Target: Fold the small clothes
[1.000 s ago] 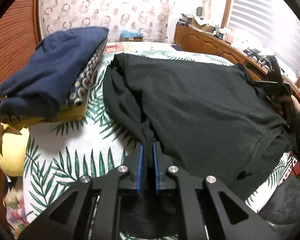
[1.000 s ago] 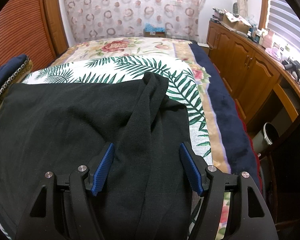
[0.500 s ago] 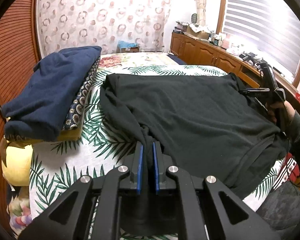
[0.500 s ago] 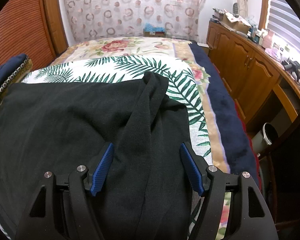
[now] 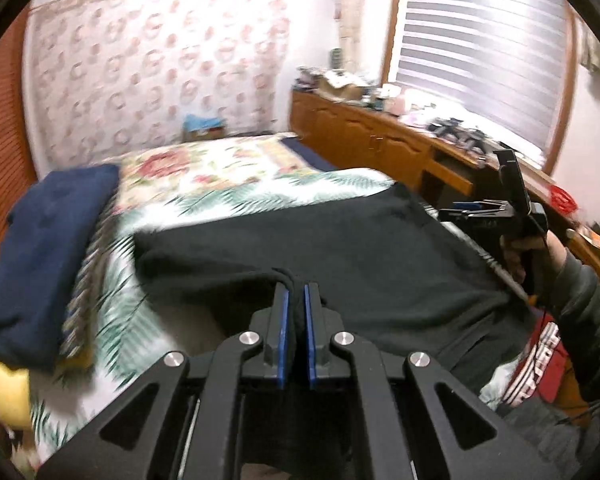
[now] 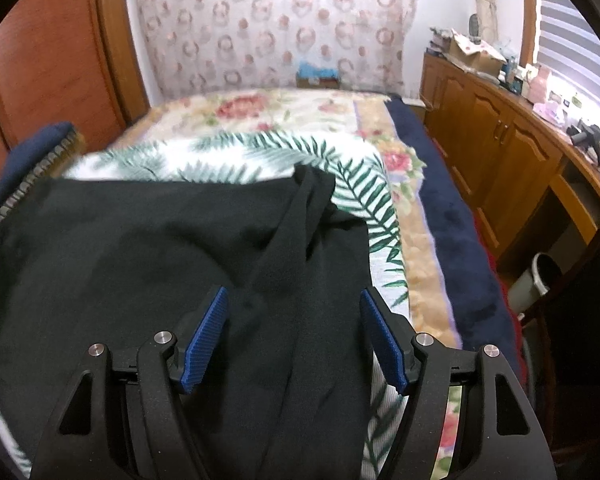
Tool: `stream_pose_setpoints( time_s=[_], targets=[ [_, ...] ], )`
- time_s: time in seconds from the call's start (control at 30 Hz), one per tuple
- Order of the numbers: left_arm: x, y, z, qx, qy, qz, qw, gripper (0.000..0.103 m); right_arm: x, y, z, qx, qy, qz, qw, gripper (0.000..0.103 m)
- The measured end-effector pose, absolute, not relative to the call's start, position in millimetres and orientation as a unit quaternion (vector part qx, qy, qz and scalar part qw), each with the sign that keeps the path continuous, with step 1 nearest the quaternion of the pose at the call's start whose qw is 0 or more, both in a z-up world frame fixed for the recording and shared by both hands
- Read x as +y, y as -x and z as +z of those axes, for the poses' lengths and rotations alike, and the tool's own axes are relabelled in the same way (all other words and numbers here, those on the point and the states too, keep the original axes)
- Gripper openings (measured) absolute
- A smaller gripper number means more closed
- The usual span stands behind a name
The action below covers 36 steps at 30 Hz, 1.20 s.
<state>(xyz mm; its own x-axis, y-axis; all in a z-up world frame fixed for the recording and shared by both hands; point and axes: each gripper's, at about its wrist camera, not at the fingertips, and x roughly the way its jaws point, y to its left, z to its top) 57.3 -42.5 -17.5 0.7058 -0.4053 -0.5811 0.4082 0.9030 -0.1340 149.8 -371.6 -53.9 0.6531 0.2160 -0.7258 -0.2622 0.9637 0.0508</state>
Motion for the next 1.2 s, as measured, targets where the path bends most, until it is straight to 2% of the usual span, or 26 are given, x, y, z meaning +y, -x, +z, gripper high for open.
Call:
stream_pose_setpoints(
  time_s=[0.5,0.57,0.6,0.63,0.83,1.2],
  targets=[
    [-195,-86,37,0.306,-0.045,-0.376,0.873,0.004,-407,-78,-8,0.334,0.012,0.151,0.930,0.070],
    [-205,-85,39,0.313,-0.051,-0.386,0.866,0.012,-411,-73,-2,0.327,0.012,0.149,0.933,0.070],
    [-206,-84,39,0.313,-0.053,-0.390,0.865,0.019,-412,-70,1,0.323,0.012,0.148,0.934,0.070],
    [-207,-82,38,0.312,-0.055,-0.391,0.864,0.026,-413,-68,3,0.321,0.010,0.149,0.935,0.070],
    [-186,-86,36,0.313,-0.058,-0.353,0.880,0.033,-408,-68,1,0.325,0.015,0.154,0.933,0.070],
    [-90,-95,-3,0.342,-0.030,-0.232,0.910,0.033,-349,-81,-8,0.343,0.052,0.205,0.915,0.070]
  ],
)
